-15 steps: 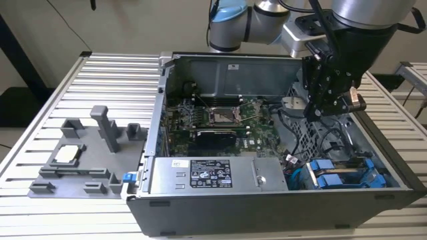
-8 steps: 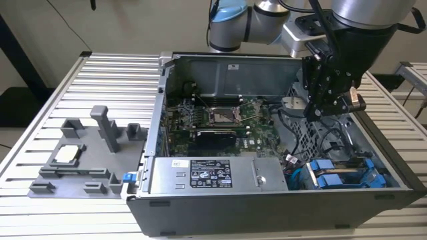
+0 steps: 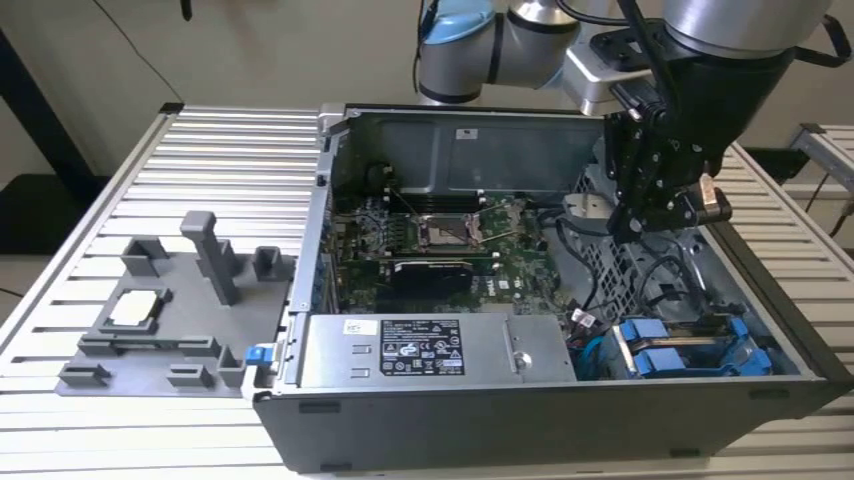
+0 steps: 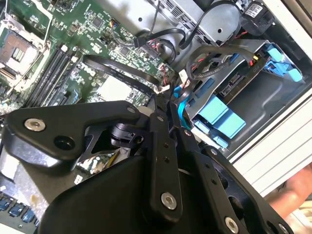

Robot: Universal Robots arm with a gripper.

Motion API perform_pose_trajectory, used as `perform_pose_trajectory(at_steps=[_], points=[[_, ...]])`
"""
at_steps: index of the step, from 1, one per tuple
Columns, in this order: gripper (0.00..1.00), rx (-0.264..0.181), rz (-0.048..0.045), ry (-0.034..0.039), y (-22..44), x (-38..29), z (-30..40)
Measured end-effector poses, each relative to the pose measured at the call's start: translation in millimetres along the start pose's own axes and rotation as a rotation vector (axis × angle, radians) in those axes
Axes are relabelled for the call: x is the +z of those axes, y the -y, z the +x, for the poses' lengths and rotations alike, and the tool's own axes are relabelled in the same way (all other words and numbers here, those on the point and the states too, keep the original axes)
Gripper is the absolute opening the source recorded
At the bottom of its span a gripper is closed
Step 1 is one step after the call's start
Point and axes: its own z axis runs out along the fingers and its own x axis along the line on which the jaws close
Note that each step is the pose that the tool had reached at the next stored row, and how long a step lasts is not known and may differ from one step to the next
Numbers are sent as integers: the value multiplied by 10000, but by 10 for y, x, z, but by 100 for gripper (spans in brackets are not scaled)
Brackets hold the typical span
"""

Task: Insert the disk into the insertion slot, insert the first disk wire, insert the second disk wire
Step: 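Insert the second disk wire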

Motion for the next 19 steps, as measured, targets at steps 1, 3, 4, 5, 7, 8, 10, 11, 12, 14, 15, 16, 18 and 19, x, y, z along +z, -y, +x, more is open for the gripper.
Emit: perform_pose_trajectory(at_steps=[1,3,4,5,7,8,10,11,12,14,15,16,18,19], points=[[16,0,0,-1,0,0,0],[16,3,-28,3,8,2,6],[16,6,-59,7,16,4,12],[16,8,-115,15,29,7,22],[16,21,-287,37,62,12,52],[16,29,-383,50,80,15,71],[16,47,-628,84,125,22,126],[16,72,-954,129,180,31,217],[16,75,-1009,135,191,32,245],[16,77,-1037,140,203,36,302],[16,77,-1039,139,208,37,327],[16,78,-1040,140,213,39,355],[16,78,-1039,141,229,47,401],[16,77,-1039,141,242,53,419]])
